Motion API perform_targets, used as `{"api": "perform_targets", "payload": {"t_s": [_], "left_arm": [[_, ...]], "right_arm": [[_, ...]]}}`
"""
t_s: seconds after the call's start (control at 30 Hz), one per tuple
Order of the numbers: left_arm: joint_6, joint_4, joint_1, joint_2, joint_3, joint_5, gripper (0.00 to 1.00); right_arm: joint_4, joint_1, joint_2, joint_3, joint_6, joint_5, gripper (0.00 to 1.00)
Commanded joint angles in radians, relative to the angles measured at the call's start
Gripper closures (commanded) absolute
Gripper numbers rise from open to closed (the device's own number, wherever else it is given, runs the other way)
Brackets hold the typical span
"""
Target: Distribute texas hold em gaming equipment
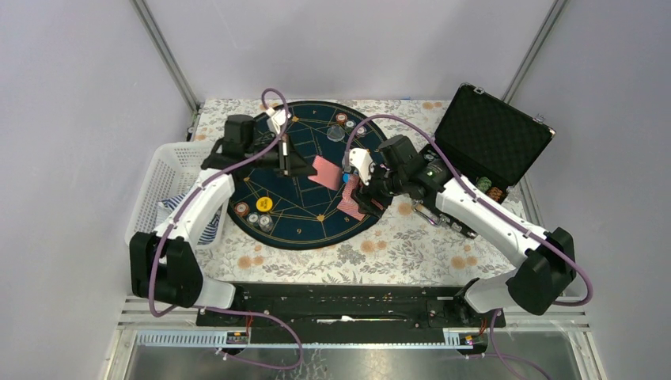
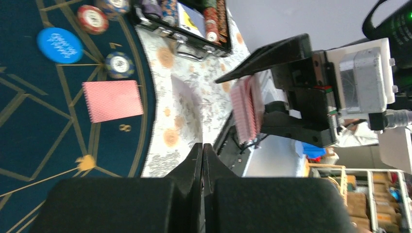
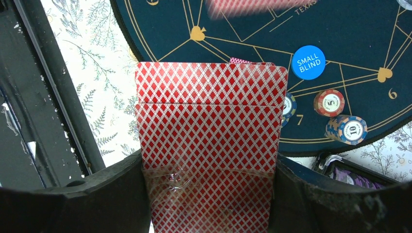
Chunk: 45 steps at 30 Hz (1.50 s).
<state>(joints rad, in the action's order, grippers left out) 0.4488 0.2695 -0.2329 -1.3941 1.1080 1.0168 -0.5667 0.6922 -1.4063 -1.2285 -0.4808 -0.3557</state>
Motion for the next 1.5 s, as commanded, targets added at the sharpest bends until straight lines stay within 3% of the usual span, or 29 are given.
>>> {"api": "perform_targets", "payload": {"t_s": [0.0, 0.27, 0.33, 0.57, 0.97, 1.47], "left_arm": [[-0.257, 0.185, 0.099, 0.023, 0.099, 0.037, 1.0], [-0.799, 0.654, 0.126, -0.075, 0.23, -0.124, 1.0], [-1.036, 0.814, 0.126, -0.121, 0.267, -0.14, 1.0], [-1.364, 1.091, 0.112, -0.245, 0.237, -0.234, 1.0], [-1.449, 1.108, 0.049, -0.399, 0.243, -0.441, 1.0], [-1.423, 0.981, 0.02, -0.554, 0.358, -0.544, 0.97]], "right_arm": [[0.05, 0.009, 0.049, 0.002, 0.009, -0.005, 0.96], [0.043, 0.009, 0.052, 0.0, 0.018, -0.023, 0.96], [0.042, 0.009, 0.053, -0.002, 0.018, -0.024, 0.96], [0.041, 0.009, 0.05, 0.003, 0.019, -0.022, 0.96], [0.043, 0.009, 0.04, 0.0, 0.019, -0.019, 0.96], [0.042, 0.009, 0.035, 0.009, 0.02, -0.015, 0.96]]}}
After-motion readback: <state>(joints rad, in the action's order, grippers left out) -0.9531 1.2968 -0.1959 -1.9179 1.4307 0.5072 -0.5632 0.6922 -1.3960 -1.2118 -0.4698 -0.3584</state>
